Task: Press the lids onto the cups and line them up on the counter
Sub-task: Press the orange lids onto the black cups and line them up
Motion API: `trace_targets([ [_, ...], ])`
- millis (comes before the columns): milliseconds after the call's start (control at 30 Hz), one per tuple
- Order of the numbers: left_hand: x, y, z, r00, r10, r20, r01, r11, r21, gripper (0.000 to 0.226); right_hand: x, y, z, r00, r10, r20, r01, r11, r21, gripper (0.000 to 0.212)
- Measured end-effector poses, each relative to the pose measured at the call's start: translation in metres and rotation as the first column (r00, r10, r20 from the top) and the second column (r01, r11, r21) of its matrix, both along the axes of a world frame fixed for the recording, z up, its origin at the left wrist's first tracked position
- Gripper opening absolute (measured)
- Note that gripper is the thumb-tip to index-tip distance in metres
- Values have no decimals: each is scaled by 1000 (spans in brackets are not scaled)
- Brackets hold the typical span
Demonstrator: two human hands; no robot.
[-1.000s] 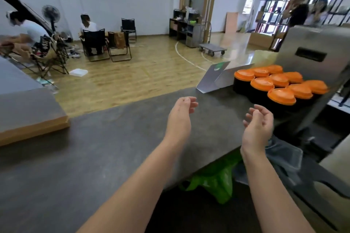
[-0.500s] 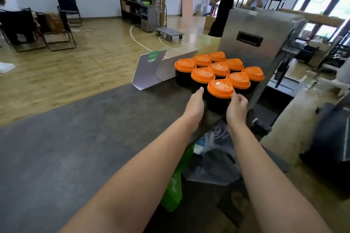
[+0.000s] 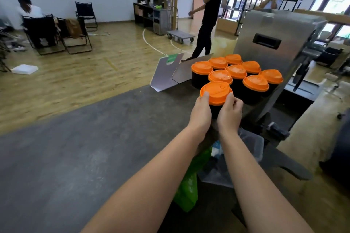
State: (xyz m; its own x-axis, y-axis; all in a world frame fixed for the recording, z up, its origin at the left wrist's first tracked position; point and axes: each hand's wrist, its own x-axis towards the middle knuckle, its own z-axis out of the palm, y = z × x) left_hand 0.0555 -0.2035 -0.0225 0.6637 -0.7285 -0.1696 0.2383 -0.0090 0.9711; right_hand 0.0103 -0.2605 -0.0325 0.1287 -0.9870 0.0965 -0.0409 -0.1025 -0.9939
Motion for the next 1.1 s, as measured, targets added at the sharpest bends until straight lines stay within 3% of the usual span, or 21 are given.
trace_targets([
  [200, 39, 137, 7, 930, 333, 157, -333, 942, -31, 43, 60, 131, 15, 963, 248, 110, -247, 969, -22, 18],
  [333, 72, 257, 5, 777, 584, 236, -598, 801, -12, 53, 100, 243, 14, 868, 465, 176, -468, 883, -22, 32],
  [467, 86, 382, 7, 584, 782, 216, -798, 602, -24, 46, 125, 364, 8, 696, 688, 207, -703, 711, 1, 37],
  [600, 77, 481, 4, 453, 875, 172, -881, 469, -60, 31, 125, 463, 3, 503, 831, 237, -855, 518, -1, 39],
  [733, 65, 548, -1, 319, 927, 196, -929, 347, -130, 31, 126, 535, -10, 368, 914, 171, -925, 378, -32, 39],
  [833, 57, 578, -1, 253, 950, 181, -944, 284, -171, 29, 122, 568, -15, 313, 937, 155, -945, 324, -49, 33],
  [1033, 57, 608, -12, 224, 955, 197, -955, 255, -154, 24, 111, 585, -20, 291, 953, 80, -948, 298, -108, 21],
  [1100, 61, 614, -14, 236, 962, 140, -958, 255, -131, 20, 108, 584, -24, 270, 961, 57, -954, 275, -119, 30],
])
